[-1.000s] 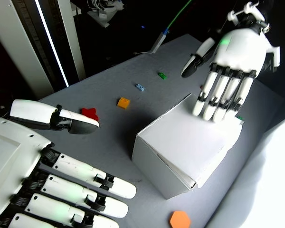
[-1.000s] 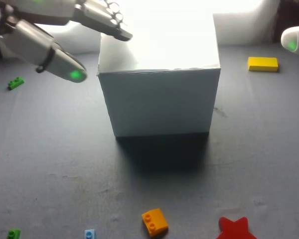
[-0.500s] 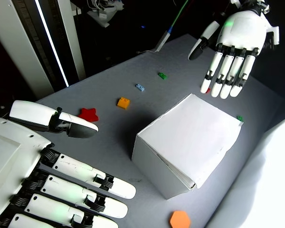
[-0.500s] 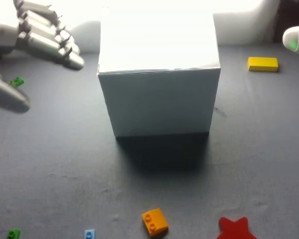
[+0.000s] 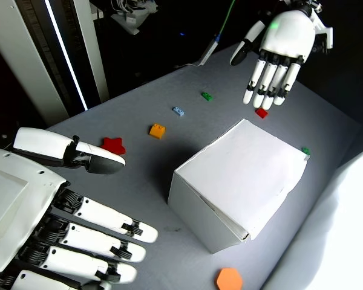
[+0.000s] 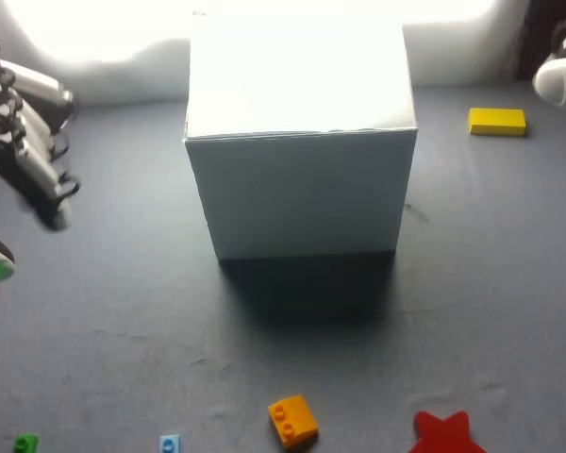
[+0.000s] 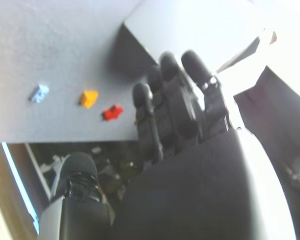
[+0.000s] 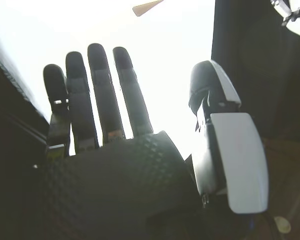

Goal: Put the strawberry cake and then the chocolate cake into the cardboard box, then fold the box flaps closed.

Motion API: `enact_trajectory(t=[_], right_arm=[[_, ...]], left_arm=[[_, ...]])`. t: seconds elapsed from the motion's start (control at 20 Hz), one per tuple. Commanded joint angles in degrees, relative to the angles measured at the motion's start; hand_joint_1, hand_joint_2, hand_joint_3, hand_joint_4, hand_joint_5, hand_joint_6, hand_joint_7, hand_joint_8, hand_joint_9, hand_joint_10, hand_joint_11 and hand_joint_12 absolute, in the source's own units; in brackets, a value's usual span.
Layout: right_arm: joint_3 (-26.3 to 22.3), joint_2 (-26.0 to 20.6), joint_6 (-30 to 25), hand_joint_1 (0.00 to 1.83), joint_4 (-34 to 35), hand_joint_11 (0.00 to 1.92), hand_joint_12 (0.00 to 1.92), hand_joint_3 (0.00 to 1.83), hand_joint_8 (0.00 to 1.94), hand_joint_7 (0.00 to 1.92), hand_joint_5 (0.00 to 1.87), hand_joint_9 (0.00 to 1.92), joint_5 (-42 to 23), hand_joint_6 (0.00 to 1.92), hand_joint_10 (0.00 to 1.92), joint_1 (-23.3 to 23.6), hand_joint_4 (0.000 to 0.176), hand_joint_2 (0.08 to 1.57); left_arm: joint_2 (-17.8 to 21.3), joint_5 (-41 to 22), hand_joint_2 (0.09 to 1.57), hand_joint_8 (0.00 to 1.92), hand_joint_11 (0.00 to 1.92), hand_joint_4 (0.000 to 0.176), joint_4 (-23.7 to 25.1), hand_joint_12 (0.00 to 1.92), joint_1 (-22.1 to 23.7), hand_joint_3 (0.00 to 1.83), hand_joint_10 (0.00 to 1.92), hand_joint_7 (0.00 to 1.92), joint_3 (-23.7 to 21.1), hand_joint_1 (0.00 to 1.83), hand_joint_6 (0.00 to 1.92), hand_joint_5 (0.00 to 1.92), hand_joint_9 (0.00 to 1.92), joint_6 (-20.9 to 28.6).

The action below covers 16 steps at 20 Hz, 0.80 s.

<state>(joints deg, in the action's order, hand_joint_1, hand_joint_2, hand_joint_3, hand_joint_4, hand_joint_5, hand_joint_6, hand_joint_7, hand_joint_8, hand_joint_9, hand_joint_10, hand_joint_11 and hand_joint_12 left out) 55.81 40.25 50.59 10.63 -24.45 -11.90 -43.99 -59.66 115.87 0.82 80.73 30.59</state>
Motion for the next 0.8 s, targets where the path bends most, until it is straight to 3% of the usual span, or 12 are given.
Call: enact_trajectory(t=[0.0, 0.05, 0.15, 0.25, 0.4, 0.5, 0.6, 0.75], right_arm=[[0.2, -0.8, -0.5, 0.09, 0.2, 0.72, 1.9, 0.01, 1.08, 1.22, 1.11, 1.0, -6.9, 1.09, 1.66, 0.4, 0.0, 1.31], [0.2, -0.8, -0.5, 0.08, 0.2, 0.84, 1.92, 0.01, 1.4, 1.18, 1.07, 1.06, -6.9, 1.4, 1.81, 0.4, 0.0, 1.32], [0.1, -0.8, -0.5, 0.05, 0.1, 1.0, 1.92, 0.03, 1.62, 1.16, 1.03, 1.12, -6.8, 1.49, 1.91, 0.3, 0.0, 1.4], [-0.1, -0.8, -0.5, 0.11, -1.5, 1.1, 1.92, 0.02, 1.62, 1.16, 1.02, 1.16, -5.7, 1.34, 1.92, 0.3, 0.0, 1.44], [-0.6, -0.6, -0.5, 0.05, -5.4, 1.12, 1.92, 0.03, 1.71, 1.13, 1.01, 1.14, -5.3, 1.56, 1.92, -0.2, 0.0, 1.51], [-0.6, -0.2, -0.5, 0.18, -8.9, 1.25, 1.92, 0.02, 1.86, 1.2, 1.07, 1.24, -4.7, 1.78, 1.92, -0.2, 0.0, 1.54], [-0.6, 0.1, -2.4, 0.27, -15.1, 1.2, 1.92, 0.01, 1.94, 1.2, 1.07, 1.24, -4.3, 1.85, 1.92, -0.3, 0.0, 1.54], [-0.6, 0.2, -10.8, 0.23, -28.1, 1.15, 1.92, 0.02, 1.91, 1.15, 1.06, 1.18, -4.6, 1.85, 1.92, -0.5, 0.0, 1.56]], left_arm=[[0.9, 1.0, 1.27, 0.78, 0.53, 0.0, -4.5, 1.87, 0.5, 0.0, 1.45, 1.02, -0.1, 0.24, 0.75, 0.86, 0.8, 0.0], [1.5, 0.9, 1.28, 1.0, 0.58, 0.0, -4.5, 1.91, 0.5, 0.0, 1.6, 0.97, -0.4, 0.26, 1.07, 0.77, 0.8, 0.0], [2.6, 0.3, 1.34, 1.21, 0.75, 0.0, -4.5, 1.92, 0.4, 0.01, 1.65, 0.99, -0.5, 0.36, 1.28, 0.84, 0.9, 0.0], [2.9, -0.6, 1.37, 1.37, 0.81, 0.0, -3.9, 1.92, 0.4, 0.01, 1.72, 0.97, 1.5, 0.36, 1.28, 0.83, 0.92, 0.0], [2.8, -0.6, 1.45, 1.4, 0.81, 0.0, -3.5, 1.92, 1.0, 0.02, 1.71, 0.93, 3.6, 0.32, 1.33, 0.77, 0.91, 0.1], [2.8, -0.8, 1.49, 1.63, 0.84, 0.0, -1.8, 1.92, 2.0, 0.02, 1.85, 0.89, 3.6, 0.32, 1.52, 0.74, 0.88, 0.4], [3.0, -1.0, 1.5, 1.43, 0.81, 0.0, -1.5, 1.92, 2.4, 0.01, 1.71, 0.94, 3.4, 0.29, 1.41, 0.77, 0.9, 0.4], [3.3, -1.6, 1.49, 1.51, 0.86, 0.0, -1.5, 1.92, 2.9, 0.0, 1.81, 0.93, 3.3, 0.35, 1.35, 0.79, 0.89, 0.7]])
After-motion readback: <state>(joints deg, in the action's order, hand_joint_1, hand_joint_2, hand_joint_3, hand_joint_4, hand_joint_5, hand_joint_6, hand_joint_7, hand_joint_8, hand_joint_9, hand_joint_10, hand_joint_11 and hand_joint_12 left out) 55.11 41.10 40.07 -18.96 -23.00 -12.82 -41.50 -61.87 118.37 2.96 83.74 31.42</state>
